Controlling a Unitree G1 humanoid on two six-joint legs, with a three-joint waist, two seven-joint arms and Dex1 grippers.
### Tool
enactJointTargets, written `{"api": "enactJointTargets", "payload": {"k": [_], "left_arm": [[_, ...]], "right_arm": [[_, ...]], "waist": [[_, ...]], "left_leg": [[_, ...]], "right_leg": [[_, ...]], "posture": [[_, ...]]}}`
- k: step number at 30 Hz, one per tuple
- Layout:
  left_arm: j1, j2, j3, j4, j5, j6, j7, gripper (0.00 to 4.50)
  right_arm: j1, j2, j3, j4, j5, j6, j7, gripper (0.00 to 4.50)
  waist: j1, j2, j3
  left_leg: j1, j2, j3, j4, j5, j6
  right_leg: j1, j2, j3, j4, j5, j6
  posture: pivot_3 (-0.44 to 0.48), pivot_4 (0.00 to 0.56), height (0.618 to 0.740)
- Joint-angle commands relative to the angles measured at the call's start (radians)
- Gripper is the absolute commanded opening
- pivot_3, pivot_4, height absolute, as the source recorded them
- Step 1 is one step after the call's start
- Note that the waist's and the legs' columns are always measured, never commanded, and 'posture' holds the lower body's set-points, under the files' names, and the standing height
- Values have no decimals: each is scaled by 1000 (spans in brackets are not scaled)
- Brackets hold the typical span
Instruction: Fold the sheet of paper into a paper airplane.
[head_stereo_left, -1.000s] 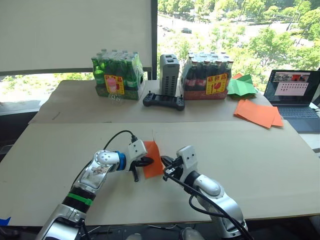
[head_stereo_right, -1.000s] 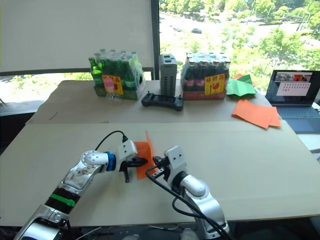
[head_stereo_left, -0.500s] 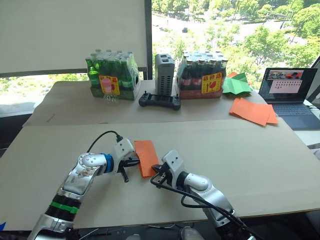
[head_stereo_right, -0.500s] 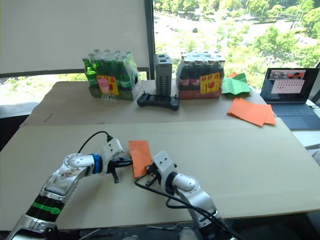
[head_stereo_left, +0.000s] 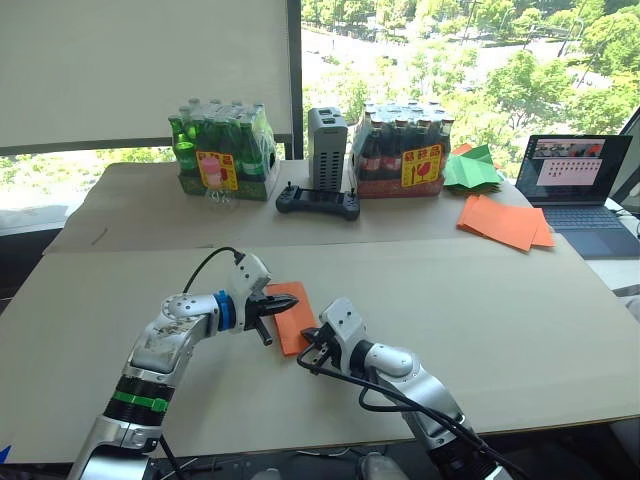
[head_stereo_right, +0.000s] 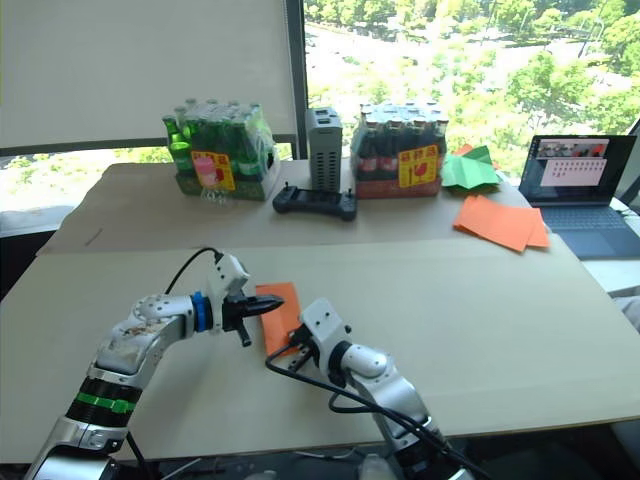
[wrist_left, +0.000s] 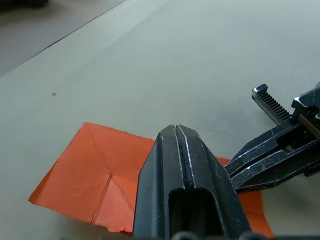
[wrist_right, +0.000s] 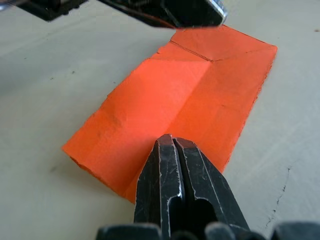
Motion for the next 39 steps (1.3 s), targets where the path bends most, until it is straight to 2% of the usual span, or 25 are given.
{"api": "enactJointTargets", "payload": {"k": [1,7,13,28,39], "left_arm": [[15,15,-47,73,66,-86,-2,0],[44,23,-92,109,120,-146,-2,0],[62,20,-103,110,137,-166,-1,0],[90,21,-102,59,138,-149,14,0],[98,30,-95,43,138,-141,21,0]], "right_arm": [[10,-6,3,-4,-9,38,-4,31],[0,-22,0,-58,-7,56,4,31],[-68,-58,-21,-56,-13,37,31,31],[-308,-48,8,260,-84,-86,102,31],[-382,-20,9,384,-114,-134,142,31]], "waist": [[0,0,0],[4,0,0],[3,0,0],[0,0,0],[-1,0,0]], "left_leg": [[0,0,0,0,0,0],[0,0,0,0,0,0],[0,-1,0,0,0,0],[0,0,0,0,0,0],[0,0,0,-1,0,0]], "right_leg": [[0,0,0,0,0,0],[0,-1,0,0,2,-4],[0,-1,0,0,2,-3],[-1,0,0,0,3,-5],[-1,0,0,0,3,-5]], "posture": [[0,150,723],[0,150,723],[0,150,723],[0,150,723],[0,150,723]]}}
